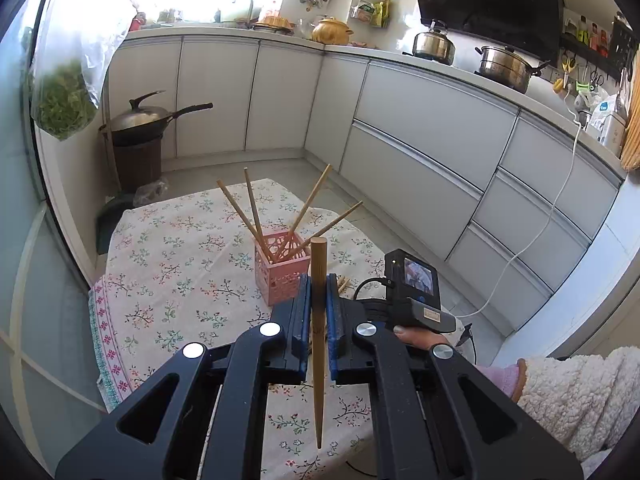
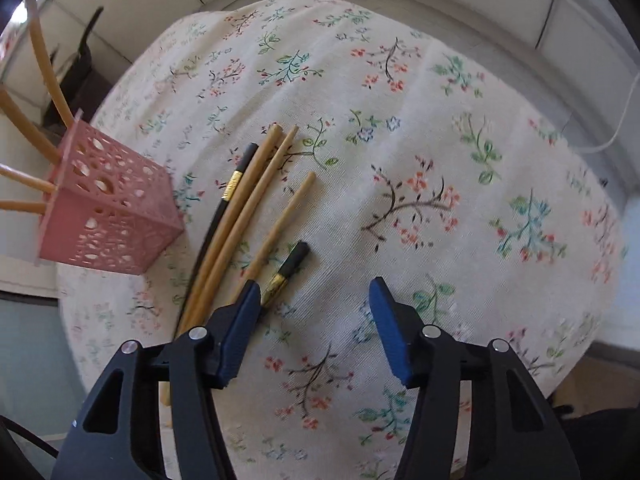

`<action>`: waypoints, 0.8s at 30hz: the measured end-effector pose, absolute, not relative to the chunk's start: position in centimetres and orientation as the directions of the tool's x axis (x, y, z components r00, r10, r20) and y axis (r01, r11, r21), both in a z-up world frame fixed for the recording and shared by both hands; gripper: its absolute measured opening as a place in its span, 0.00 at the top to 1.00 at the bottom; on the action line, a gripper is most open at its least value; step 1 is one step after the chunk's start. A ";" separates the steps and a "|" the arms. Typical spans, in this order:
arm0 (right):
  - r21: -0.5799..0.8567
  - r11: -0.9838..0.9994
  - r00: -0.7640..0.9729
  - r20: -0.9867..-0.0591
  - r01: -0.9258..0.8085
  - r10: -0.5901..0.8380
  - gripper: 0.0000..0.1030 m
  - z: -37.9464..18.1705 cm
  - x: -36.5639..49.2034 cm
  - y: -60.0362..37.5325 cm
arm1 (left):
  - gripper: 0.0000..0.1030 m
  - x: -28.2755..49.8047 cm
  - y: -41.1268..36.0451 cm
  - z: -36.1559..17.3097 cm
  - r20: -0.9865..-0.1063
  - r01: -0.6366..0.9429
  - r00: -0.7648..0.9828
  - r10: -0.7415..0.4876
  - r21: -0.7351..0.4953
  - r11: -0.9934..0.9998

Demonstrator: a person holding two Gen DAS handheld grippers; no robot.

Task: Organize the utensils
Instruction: 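Grasp a black chopstick with the right tool while the left tool holds its chopstick, then carry the chopstick over the pink holder and open the left tool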

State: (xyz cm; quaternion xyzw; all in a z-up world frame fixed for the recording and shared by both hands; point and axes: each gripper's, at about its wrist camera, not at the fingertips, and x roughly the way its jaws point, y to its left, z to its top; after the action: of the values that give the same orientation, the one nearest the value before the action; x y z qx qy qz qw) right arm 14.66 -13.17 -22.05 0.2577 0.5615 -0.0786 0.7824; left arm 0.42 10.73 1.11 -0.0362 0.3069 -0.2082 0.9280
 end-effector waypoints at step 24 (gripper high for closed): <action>0.415 0.879 0.565 -0.794 0.234 0.224 0.93 -16.6 11.9 -14.9 | 0.94 1.0 11.1 0.8 -0.562 0.333 0.728 -0.392 -0.209 0.919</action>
State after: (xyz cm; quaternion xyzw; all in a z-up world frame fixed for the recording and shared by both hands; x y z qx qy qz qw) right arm 11.91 -14.85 -16.61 0.2457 0.4664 -0.0028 0.8497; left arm 0.97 11.06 0.84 -0.0468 0.3126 -0.1953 0.9284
